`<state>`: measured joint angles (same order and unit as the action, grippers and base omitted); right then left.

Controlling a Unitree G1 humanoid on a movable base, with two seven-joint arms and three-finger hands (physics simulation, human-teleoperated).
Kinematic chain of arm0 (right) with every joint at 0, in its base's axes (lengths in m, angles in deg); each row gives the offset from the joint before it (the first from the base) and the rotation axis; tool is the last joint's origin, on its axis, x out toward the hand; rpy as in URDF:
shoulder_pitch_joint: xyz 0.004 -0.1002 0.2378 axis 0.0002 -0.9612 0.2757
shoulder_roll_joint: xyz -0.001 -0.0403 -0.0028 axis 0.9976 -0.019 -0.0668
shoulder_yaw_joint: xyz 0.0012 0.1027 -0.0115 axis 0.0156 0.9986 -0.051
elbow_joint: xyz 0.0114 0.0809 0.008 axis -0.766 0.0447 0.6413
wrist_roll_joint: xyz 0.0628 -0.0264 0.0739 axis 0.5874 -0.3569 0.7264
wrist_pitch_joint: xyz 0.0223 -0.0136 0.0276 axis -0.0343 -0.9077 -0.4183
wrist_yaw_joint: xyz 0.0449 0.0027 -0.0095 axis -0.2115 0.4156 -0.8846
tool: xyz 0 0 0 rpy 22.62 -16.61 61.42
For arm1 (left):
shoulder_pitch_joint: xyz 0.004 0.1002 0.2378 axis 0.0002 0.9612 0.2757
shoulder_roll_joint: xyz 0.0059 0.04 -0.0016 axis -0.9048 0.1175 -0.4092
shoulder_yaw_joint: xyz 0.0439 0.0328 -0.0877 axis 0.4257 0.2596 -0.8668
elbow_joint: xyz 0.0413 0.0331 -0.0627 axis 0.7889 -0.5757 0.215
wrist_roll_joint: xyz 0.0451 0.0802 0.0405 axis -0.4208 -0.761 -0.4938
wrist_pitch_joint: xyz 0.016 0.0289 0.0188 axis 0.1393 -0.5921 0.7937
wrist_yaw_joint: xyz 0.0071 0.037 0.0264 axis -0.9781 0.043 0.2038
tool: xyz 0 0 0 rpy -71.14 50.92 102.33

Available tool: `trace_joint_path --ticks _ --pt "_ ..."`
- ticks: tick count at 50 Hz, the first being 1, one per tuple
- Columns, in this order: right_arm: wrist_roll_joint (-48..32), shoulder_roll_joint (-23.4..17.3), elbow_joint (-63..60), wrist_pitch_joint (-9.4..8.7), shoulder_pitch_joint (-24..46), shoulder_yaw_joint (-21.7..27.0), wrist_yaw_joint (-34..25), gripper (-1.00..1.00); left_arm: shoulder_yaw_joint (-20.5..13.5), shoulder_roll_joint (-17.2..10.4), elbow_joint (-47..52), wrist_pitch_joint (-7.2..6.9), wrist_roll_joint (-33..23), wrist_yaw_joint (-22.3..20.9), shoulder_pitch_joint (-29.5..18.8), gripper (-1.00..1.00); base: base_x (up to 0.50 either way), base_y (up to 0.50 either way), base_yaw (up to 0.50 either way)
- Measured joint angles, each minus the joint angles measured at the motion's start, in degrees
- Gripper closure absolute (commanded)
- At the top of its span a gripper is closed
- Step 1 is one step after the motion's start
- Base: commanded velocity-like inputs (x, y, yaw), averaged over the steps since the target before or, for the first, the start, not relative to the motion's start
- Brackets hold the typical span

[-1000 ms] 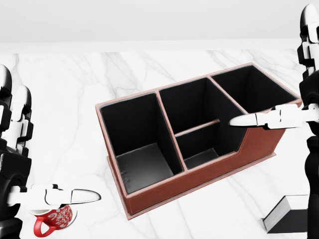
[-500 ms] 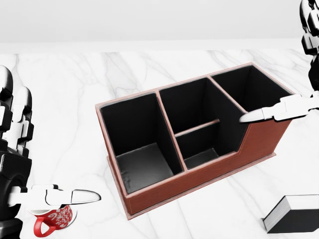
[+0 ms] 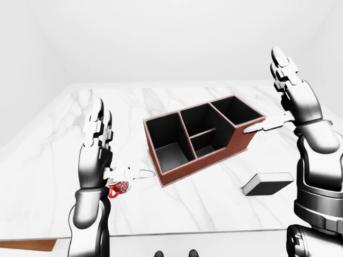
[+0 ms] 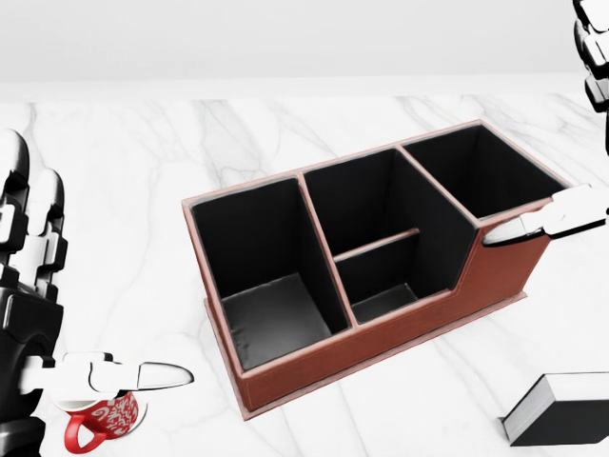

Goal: Pick up the book and place it in the back compartment of the caddy.

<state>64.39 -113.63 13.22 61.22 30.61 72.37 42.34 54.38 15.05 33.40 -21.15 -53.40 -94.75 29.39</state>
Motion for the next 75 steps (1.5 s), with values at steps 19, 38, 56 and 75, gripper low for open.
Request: trace_joint_path --ticks 19,38,56,75 --pt "-2.8 -2.5 4.1 0.93 0.0 1.0 -4.4 -1.0 0.1 0.0 -0.8 0.0 -0.1 0.1 0.1 -1.0 0.0 0.0 0.0" --pt "-5.3 -5.4 8.1 7.63 0.1 2.1 -7.2 -1.0 0.2 0.0 -1.1 0.0 -0.3 0.1 0.2 -1.0 0.0 0.0 0.0" --pt "-6.2 -5.9 6.9 10.0 -1.9 3.2 -10.9 -1.0 0.3 0.0 -1.2 0.0 -0.4 0.1 0.2 -1.0 0.0 0.0 0.0" --pt "-6.2 -4.1 3.0 10.0 -6.7 4.7 -15.5 -1.0 0.3 0.0 -1.2 0.0 -0.3 0.1 0.2 -1.0 0.0 0.0 0.0"
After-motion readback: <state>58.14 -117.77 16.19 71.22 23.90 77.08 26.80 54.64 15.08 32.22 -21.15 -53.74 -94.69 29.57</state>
